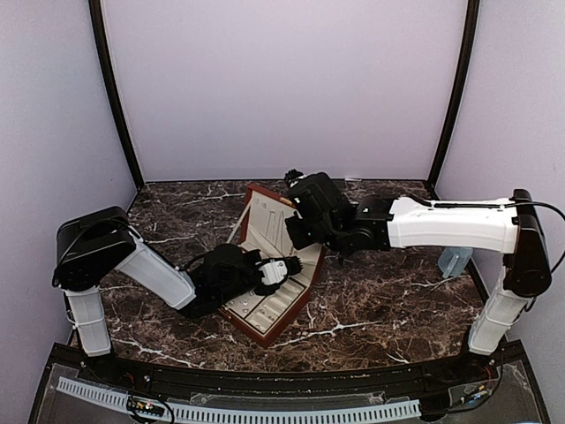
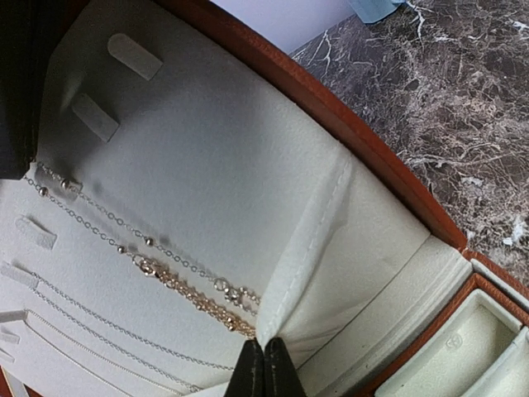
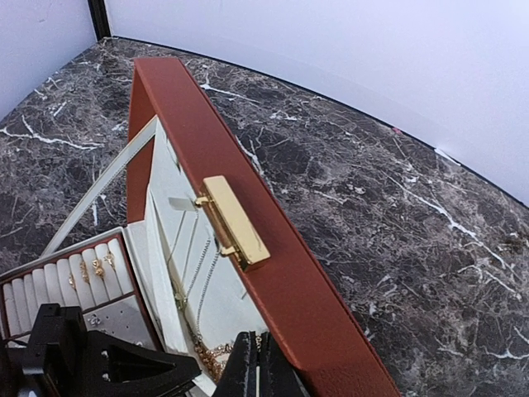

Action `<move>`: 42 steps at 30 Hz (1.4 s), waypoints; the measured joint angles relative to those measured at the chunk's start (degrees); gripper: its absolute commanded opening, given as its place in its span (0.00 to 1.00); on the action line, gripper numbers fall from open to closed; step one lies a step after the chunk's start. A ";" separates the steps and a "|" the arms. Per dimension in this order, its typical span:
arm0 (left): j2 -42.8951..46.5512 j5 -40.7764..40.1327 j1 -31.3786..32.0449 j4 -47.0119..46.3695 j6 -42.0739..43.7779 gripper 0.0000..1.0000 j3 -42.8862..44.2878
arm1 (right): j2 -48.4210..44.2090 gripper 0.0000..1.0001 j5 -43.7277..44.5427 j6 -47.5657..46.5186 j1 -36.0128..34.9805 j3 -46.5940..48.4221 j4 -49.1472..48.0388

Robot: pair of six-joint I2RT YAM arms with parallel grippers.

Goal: Organize the mixed jewelry
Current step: Hang the necklace on the necklace hanger.

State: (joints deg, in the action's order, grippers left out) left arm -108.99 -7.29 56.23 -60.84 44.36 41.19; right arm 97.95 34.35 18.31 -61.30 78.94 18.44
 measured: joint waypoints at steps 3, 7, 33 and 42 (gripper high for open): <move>-0.13 0.11 0.09 0.13 -0.02 0.00 0.24 | 0.24 0.00 1.57 -0.68 -0.26 0.02 0.57; -0.20 0.09 0.13 0.31 -0.04 0.00 0.42 | 1.25 0.00 3.30 -1.79 -0.39 0.31 0.92; -0.52 -0.24 0.15 0.07 -0.24 0.00 0.68 | 1.68 0.00 6.88 -1.40 -0.96 -1.88 -4.26; -0.52 -0.24 0.17 0.04 -0.26 0.00 0.68 | 1.68 0.01 7.48 0.07 -1.09 -2.14 -4.72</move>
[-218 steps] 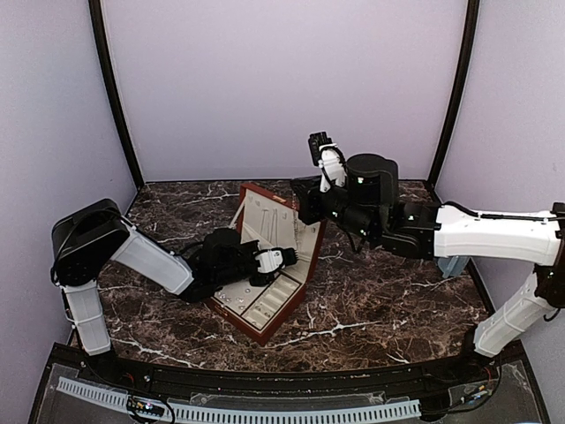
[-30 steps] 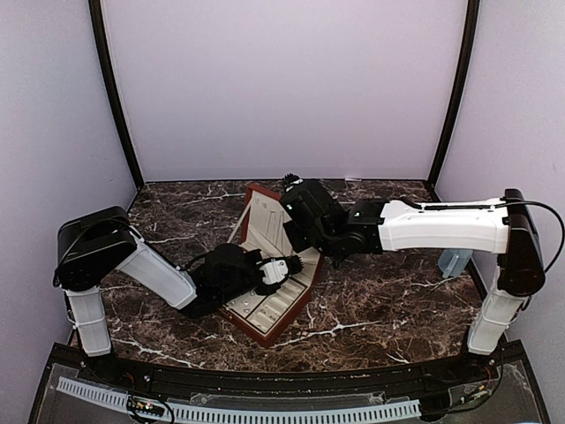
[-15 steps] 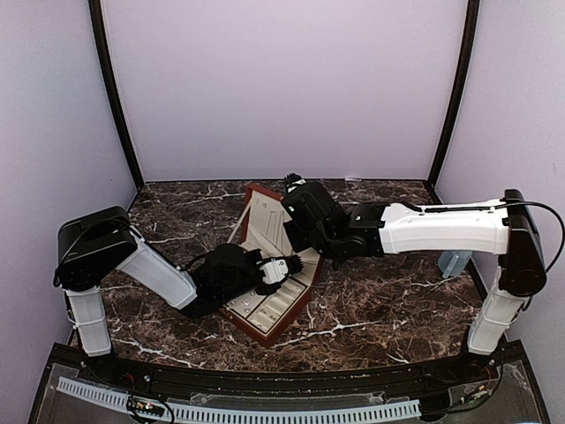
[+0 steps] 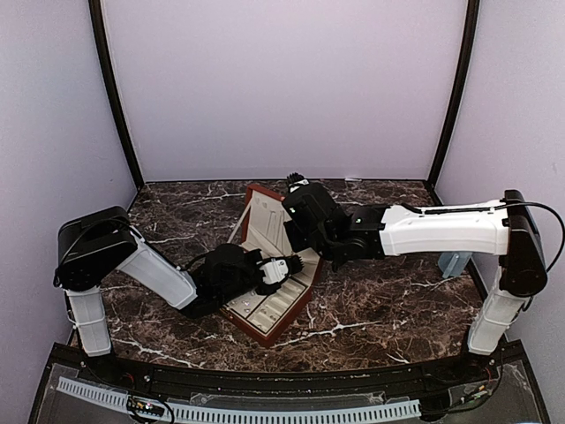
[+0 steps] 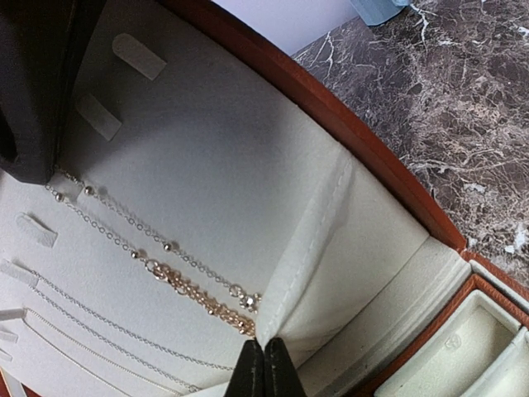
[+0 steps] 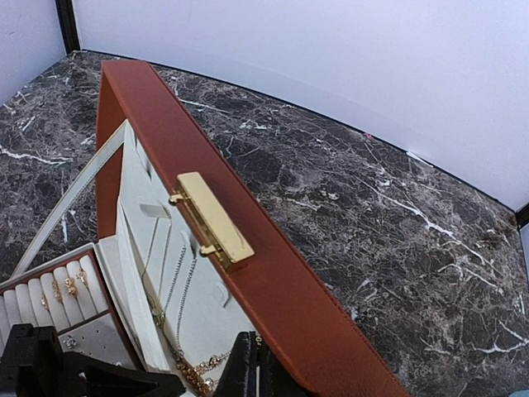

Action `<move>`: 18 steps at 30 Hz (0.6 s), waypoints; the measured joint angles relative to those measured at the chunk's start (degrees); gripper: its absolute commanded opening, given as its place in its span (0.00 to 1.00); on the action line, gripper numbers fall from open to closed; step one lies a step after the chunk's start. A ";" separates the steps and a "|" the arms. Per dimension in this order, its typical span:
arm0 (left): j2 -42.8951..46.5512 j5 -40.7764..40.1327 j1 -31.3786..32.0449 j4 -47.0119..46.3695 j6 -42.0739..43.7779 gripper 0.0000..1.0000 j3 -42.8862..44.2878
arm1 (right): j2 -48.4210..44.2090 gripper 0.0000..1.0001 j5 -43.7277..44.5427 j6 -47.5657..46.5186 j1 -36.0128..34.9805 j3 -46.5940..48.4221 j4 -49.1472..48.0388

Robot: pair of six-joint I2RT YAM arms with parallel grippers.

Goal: Organize the mixed jewelry
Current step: Hang the necklace on the necklace hanger.

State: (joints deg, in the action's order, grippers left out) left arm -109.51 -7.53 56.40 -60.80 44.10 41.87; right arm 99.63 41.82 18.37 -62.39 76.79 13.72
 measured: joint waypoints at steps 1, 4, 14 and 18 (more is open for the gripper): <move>-0.02 0.00 0.02 0.02 0.00 0.00 0.00 | 0.00 0.04 0.02 0.24 0.00 -0.02 0.02; -0.04 0.04 0.07 0.00 0.00 0.00 0.04 | -0.33 0.09 -0.04 1.07 -0.02 -0.28 0.09; -0.09 0.24 0.20 -0.04 0.00 0.00 0.13 | -2.36 0.18 -2.75 2.75 -0.28 -1.11 0.90; -0.09 0.22 0.20 -0.07 0.00 0.00 0.13 | -4.09 0.23 -4.85 2.99 -0.24 -1.95 0.74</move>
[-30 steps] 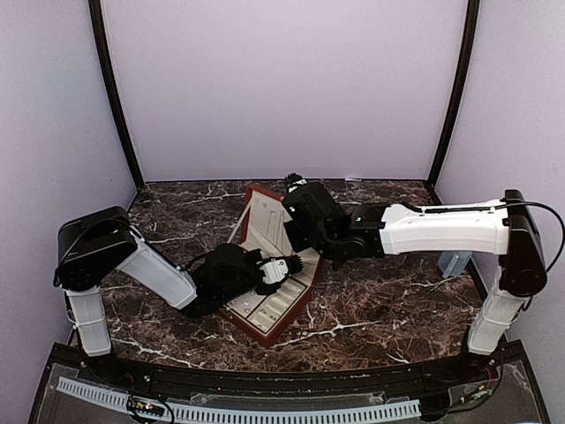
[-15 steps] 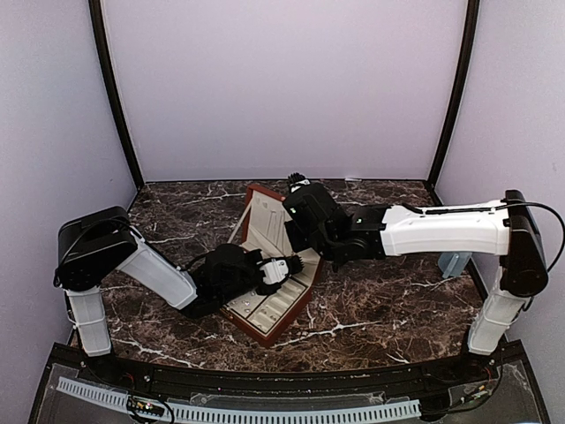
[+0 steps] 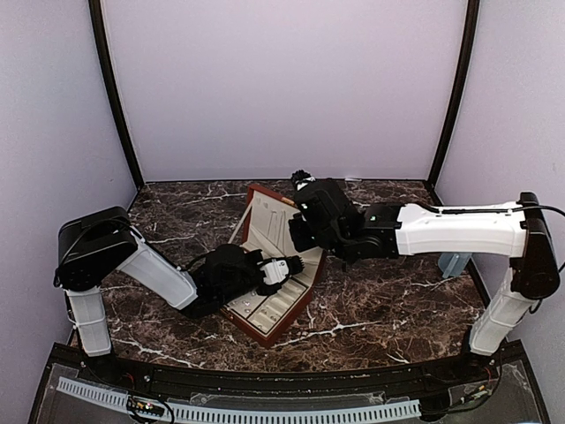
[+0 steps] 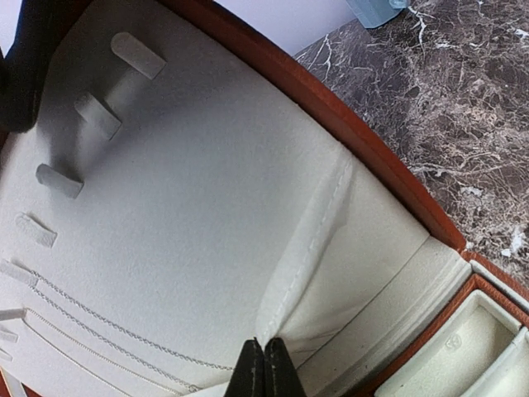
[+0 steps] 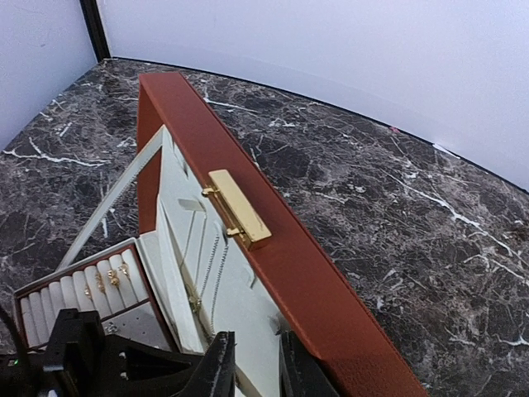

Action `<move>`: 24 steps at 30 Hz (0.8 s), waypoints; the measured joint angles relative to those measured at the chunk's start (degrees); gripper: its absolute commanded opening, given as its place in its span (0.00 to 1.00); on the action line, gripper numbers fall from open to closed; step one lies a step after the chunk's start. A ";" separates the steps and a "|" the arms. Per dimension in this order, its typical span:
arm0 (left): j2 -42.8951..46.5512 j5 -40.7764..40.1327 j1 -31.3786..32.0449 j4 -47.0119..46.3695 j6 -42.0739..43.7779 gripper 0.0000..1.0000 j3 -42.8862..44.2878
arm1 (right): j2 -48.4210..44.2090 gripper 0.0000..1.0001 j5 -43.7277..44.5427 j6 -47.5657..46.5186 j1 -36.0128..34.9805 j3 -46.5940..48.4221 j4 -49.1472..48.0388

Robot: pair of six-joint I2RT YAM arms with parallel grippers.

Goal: Organize the mixed jewelry
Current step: Hang the necklace on the necklace hanger, then close the box lid on the jewelry box.

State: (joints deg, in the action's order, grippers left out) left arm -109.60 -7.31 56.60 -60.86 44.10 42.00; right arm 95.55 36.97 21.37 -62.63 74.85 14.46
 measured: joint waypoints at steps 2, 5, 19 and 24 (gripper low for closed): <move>0.00 0.00 0.00 -0.02 0.00 0.00 0.00 | -1.40 0.26 -1.90 0.20 0.17 -0.83 -0.52; 0.00 -0.04 0.00 -0.09 -0.07 0.00 0.00 | -3.50 0.30 -6.23 0.37 1.03 -1.99 -1.27; -0.48 -1.73 1.20 -1.77 -0.57 0.51 1.07 | -7.96 0.43 -24.02 -0.85 5.75 -4.79 -7.85; -0.31 -2.38 1.22 -2.51 -0.24 0.58 1.20 | -9.84 0.48 -29.27 -2.25 5.75 -6.86 -8.94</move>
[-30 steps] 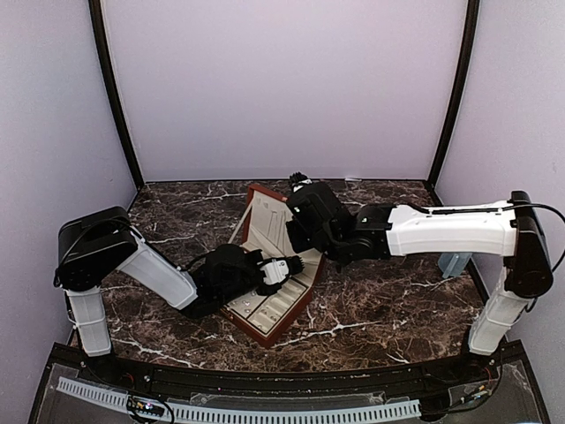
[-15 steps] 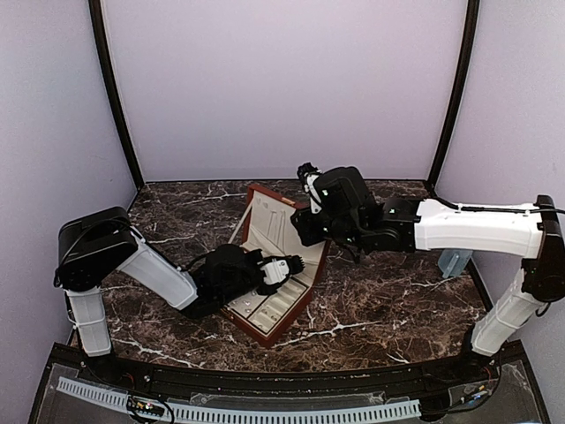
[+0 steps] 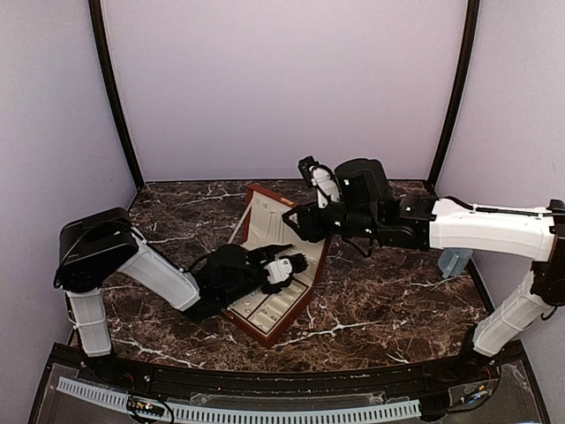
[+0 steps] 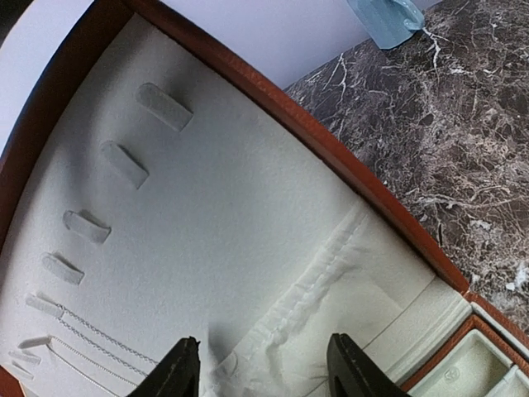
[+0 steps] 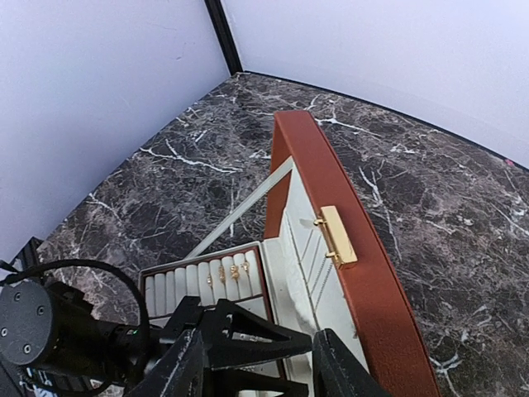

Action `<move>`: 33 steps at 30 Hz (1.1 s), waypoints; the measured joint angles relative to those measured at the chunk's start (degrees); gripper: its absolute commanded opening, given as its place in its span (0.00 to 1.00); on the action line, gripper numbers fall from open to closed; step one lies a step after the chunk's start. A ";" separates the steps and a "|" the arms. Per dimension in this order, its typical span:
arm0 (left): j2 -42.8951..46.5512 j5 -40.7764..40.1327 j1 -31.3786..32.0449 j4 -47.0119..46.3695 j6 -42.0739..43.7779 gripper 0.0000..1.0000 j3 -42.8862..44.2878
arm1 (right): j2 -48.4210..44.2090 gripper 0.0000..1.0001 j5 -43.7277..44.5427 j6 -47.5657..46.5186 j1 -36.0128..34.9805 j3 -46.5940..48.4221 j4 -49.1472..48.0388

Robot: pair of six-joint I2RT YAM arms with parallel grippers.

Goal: Organize the mixed jewelry
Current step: Close the box lid on the jewelry box.

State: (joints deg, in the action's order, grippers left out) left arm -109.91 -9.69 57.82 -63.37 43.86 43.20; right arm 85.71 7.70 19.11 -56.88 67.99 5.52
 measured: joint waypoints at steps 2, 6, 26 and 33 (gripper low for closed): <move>0.37 -0.20 0.00 -0.02 0.07 0.63 0.00 | -1.05 0.54 -1.33 -0.42 0.02 -0.28 -0.31; 2.45 -0.57 -0.02 0.02 0.07 0.68 0.00 | -4.50 0.59 -2.99 -0.81 0.61 -1.40 -1.95; 37.83 1.14 -10.78 31.93 -27.36 0.76 -1.18 | -21.07 0.93 1.05 4.11 13.35 -18.99 -6.78; 40.98 13.27 -23.54 54.47 -41.20 0.80 9.46 | -17.18 0.99 -14.60 5.14 17.44 -18.80 -11.17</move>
State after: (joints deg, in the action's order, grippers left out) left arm -68.93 3.57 34.28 -8.91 2.66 52.66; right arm 68.53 -6.90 24.25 -39.44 49.19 -5.65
